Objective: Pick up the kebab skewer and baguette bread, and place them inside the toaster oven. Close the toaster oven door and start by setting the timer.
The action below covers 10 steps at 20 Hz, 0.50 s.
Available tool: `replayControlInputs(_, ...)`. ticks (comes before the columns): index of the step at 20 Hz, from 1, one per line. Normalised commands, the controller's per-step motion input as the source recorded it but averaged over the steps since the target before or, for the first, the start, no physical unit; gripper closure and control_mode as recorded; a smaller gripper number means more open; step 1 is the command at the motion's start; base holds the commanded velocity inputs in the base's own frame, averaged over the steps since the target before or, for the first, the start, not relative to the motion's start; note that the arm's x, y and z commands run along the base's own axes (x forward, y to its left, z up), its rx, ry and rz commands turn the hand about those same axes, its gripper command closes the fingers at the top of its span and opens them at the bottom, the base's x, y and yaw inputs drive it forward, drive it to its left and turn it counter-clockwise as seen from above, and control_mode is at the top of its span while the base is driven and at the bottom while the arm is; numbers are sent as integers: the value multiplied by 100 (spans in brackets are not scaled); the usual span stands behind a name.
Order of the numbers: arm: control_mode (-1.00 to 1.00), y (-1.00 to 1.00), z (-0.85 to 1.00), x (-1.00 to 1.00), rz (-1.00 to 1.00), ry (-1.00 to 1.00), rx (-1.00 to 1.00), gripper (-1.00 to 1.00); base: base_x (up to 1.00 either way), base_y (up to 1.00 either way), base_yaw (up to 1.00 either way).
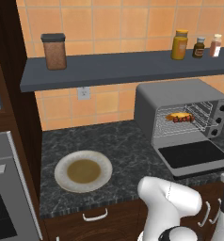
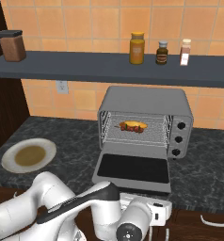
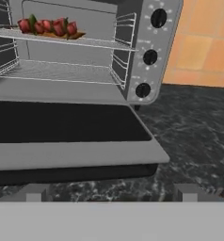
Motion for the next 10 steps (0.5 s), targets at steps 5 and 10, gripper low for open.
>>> replayControlInputs(5,-100,0,-12,27,0,1,11,-100,0,0,0)
replayControlInputs(10,-100,0,-27,5,0,4,5,-100,0,0,0)
